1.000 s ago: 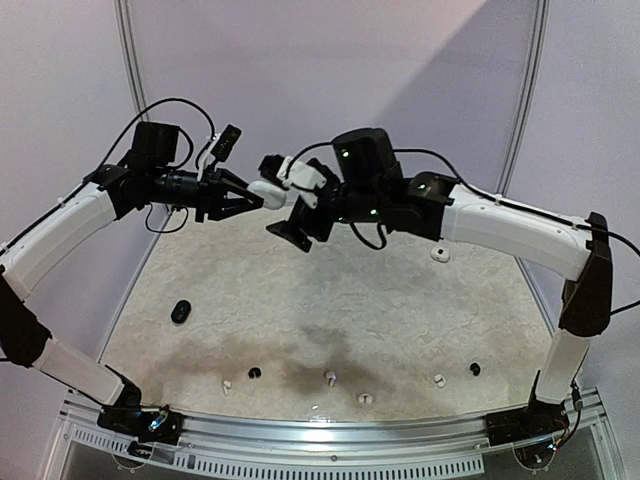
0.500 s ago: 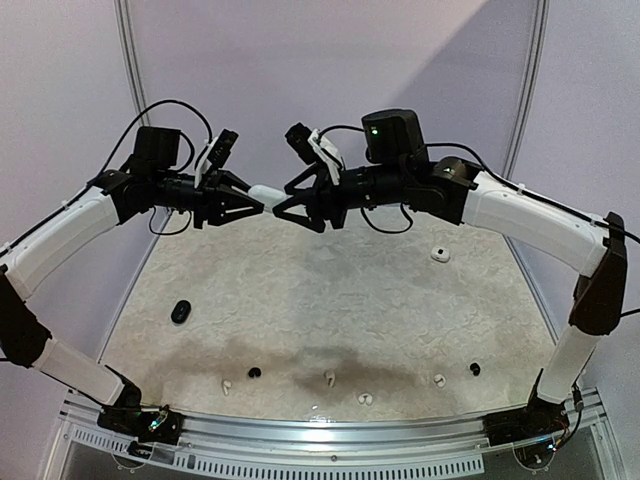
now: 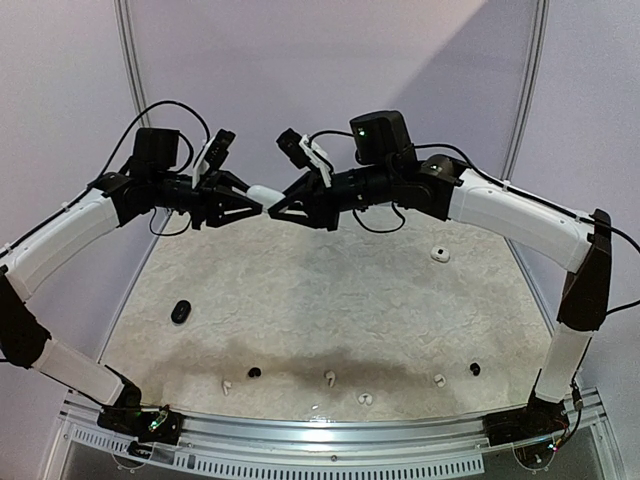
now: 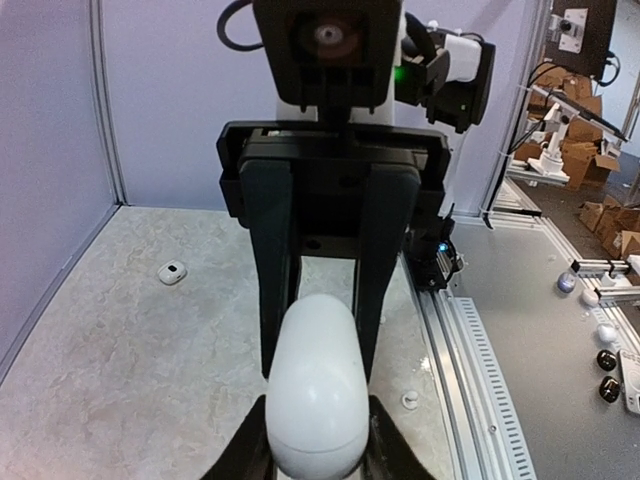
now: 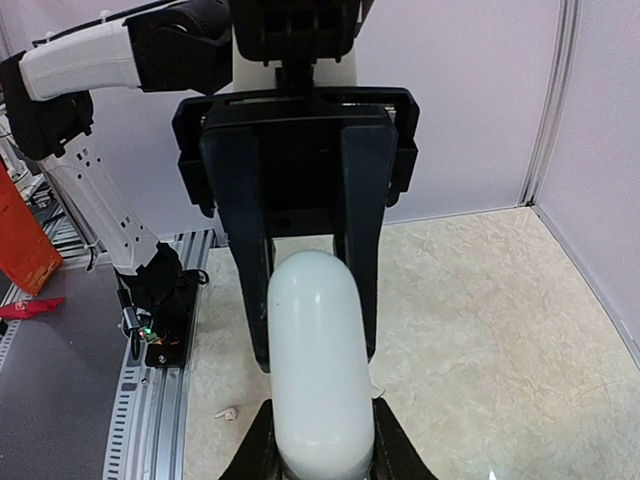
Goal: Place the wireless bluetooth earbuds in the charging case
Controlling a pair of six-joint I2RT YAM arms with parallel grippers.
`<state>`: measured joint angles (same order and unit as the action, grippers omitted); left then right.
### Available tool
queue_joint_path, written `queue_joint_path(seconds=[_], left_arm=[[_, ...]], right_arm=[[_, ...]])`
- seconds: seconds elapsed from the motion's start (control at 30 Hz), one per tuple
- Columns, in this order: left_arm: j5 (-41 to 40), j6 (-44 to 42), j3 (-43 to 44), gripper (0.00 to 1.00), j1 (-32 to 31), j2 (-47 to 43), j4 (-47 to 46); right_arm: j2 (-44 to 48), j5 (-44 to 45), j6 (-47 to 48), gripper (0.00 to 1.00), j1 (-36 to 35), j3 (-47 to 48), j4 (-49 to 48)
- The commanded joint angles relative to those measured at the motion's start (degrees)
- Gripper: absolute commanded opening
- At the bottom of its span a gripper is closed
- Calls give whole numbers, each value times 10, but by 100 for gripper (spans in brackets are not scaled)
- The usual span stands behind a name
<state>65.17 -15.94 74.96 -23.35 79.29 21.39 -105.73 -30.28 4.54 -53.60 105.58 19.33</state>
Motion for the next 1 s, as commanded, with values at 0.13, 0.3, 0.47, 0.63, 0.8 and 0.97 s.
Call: queue_joint_path(seconds=[0.13, 0.3, 0.47, 0.63, 0.8, 0.97], left_arm=[[-47, 38, -22, 45, 0, -11, -9], [-52, 73, -40, 39, -1, -13, -50], [-56, 124, -43, 38, -3, -12, -110], [-46, 137, -48, 30, -7, -7, -126], [-44, 149, -52, 31, -12, -4, -153], [-38, 157, -54, 34, -14, -2, -175]], right_arm=[[5, 61, 42, 0, -1, 47, 89], [10, 86, 66, 0, -5, 54, 104], [-1, 100, 87, 0, -9, 74, 132], [-5, 102, 90, 0, -10, 76, 126], [-9, 104, 92, 0, -11, 78, 130], [-12, 106, 90, 0, -12, 78, 131]])
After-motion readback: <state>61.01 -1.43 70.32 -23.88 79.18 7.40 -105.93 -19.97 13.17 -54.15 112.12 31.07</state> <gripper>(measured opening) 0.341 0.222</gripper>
